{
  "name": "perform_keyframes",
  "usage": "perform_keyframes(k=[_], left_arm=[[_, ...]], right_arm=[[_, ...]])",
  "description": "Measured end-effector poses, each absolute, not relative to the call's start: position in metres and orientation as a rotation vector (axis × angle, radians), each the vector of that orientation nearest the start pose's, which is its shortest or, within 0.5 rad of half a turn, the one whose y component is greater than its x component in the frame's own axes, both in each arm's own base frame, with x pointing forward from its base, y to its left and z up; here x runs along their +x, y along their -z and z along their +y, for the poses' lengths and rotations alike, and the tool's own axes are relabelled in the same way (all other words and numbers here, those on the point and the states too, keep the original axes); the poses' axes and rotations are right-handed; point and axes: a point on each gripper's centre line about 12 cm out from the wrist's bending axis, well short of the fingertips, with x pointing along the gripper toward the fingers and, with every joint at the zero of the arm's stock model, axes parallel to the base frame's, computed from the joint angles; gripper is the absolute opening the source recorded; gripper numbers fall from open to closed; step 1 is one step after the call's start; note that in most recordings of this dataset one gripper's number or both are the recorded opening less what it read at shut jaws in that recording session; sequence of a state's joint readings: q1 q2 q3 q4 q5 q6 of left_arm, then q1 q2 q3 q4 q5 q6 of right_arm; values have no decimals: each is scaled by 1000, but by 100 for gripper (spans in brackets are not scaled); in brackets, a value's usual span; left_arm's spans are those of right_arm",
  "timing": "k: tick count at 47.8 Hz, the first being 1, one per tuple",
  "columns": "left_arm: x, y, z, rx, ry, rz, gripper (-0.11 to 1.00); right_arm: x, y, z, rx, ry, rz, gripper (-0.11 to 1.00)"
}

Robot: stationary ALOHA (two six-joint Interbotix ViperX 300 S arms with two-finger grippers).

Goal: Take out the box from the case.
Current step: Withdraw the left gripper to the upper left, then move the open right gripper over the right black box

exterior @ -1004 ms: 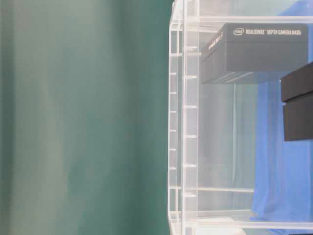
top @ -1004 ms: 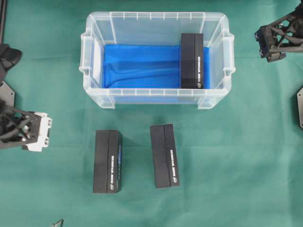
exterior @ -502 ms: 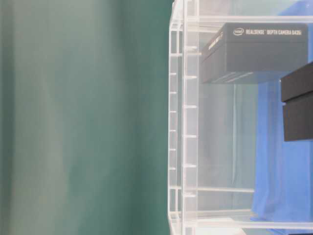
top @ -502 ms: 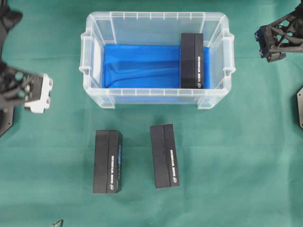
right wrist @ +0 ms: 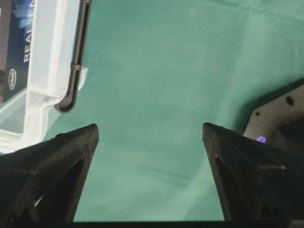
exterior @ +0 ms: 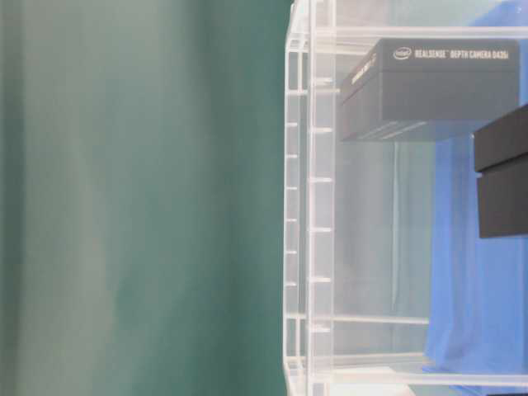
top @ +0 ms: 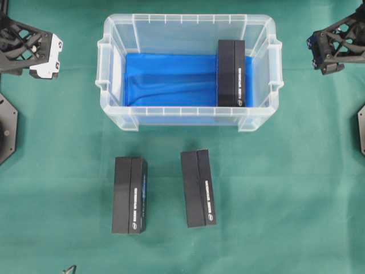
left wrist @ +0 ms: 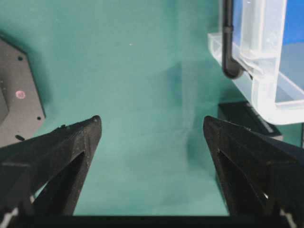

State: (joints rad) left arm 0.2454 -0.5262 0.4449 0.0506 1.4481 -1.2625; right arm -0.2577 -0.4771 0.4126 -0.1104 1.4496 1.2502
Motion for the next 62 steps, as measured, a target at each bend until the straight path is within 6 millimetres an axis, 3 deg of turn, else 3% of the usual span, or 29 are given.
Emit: perform_keyframes(k=[43,53,62], left_arm=[[213,-325,58,-1172,-1088,1059,96],[213,-325,58,-1171,-1088,1061,96],[213,-325,58,-1171,-1087,1059,96]], right_arm=[[227,-324,-73,1176,1173,980,89],[243,-320,-77,1204,1167,942,89],[270,-319,-83,1215,1141,919,89]])
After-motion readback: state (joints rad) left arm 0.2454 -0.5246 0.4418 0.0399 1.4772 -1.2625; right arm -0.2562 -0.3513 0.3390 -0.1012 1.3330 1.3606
